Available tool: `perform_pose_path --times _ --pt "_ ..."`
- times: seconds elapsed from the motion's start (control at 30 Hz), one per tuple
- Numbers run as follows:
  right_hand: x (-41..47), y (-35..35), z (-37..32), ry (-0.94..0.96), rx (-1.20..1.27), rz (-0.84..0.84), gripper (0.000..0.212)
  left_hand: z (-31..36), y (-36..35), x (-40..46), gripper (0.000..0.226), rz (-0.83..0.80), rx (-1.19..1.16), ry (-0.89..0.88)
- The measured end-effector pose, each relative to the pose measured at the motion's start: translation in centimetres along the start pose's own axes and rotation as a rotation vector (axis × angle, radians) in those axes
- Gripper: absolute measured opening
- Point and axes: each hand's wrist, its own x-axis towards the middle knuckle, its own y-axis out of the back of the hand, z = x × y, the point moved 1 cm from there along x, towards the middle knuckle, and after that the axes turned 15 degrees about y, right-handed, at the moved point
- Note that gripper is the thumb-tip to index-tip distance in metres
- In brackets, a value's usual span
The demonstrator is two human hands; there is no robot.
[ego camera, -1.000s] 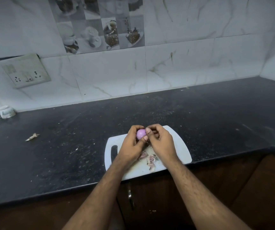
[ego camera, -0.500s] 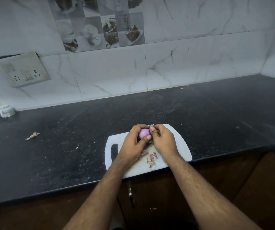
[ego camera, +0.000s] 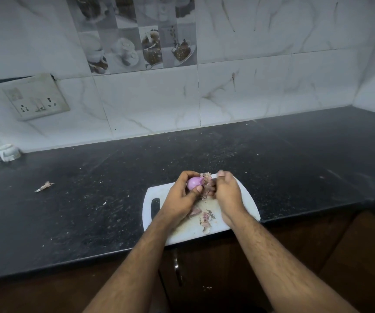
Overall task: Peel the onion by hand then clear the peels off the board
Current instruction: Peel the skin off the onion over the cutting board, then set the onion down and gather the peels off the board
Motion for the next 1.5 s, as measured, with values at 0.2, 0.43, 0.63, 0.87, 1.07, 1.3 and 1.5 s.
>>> perform_pose_path --times 0.2,0.43,0.63,0.87,1.07,1.3,1.5 --pt "-0.2 0.1 0.6 0.146 -0.17 -0.066 0.013 -0.2 0.1 0.2 0.051 0.042 -0.038 0.044" --pt "-1.0 -0.6 -0.3 0.324 -0.386 -0.307 0.024 -0.6 0.2 0.3 0.051 0.052 -0.009 0.057" --pt "-1.4 -0.5 -0.7 0.273 -0.321 -0.348 0.037 -0.3 0.3 0.2 0.059 0.089 0.042 0.048" --pt "-1.4 0.7 -1.6 0.29 -0.254 -0.164 0.04 -0.6 0.7 0.2 0.084 0.08 0.047 0.098" --pt "0.2 4.2 -1.7 0.387 -0.531 -0.117 0.044 0.0 -0.8 0.3 0.08 0.029 0.431 0.007" --pt "-0.4 3.7 -1.3 0.327 -0.804 -0.141 0.053 0.3 -1.6 0.7 0.073 0.009 0.746 0.01" --pt "-0.4 3.3 -1.4 0.284 -0.922 -0.228 0.056 0.1 -1.2 0.5 0.041 0.1 0.479 0.092"
